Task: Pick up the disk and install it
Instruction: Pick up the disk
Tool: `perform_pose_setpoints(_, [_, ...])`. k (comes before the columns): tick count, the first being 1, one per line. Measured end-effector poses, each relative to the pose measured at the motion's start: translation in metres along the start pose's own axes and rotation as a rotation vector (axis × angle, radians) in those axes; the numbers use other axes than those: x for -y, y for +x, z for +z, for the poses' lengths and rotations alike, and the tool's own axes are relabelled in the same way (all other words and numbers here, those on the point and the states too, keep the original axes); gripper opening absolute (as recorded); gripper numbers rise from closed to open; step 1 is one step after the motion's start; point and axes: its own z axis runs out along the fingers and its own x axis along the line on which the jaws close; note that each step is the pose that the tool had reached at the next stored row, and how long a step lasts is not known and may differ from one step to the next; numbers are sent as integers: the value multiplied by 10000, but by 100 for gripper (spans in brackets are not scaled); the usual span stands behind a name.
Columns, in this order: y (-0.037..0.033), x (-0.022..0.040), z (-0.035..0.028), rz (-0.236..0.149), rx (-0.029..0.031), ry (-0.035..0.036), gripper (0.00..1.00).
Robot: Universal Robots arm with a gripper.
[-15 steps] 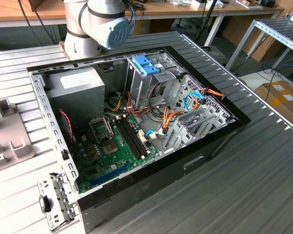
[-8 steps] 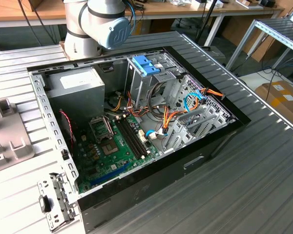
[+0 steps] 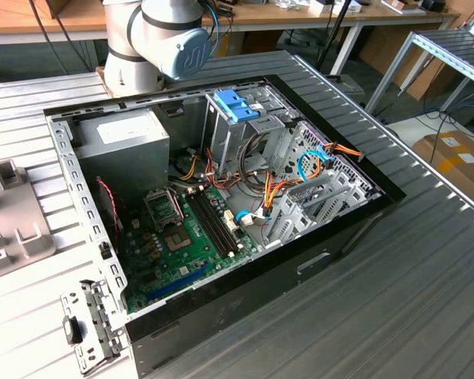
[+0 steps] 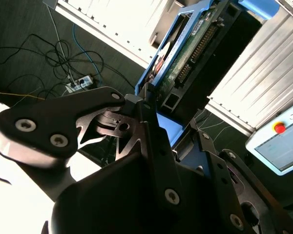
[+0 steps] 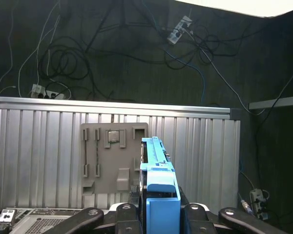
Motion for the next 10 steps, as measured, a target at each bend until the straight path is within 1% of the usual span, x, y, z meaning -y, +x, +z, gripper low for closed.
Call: perform_pose_setpoints(10, [-3, -3, -70, 0, 1, 1, 37])
